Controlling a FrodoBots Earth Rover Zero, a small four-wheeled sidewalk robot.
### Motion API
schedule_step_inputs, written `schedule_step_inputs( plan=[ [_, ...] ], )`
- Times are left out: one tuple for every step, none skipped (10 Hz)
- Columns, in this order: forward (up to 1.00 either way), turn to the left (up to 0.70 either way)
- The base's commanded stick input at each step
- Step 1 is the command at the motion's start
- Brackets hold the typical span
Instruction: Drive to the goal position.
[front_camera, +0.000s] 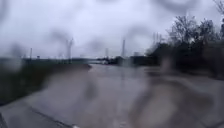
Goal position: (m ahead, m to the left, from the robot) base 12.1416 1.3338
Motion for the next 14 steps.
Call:
schedule_step_inputs(
  plan=[
    [0.7,0.0],
    [0.7,0.0],
    [0.7,0.0],
    [0.7,0.0],
    [0.7,0.0],
    [0.7,0.0],
    [0.7,0.0],
    [0.7,0.0],
    [0.7,0.0],
    [0.7,0.0],
    [0.7,0.0],
    [0.7,0.0],
    [0.7,0.0],
    [0.7,0.0]
  ],
)
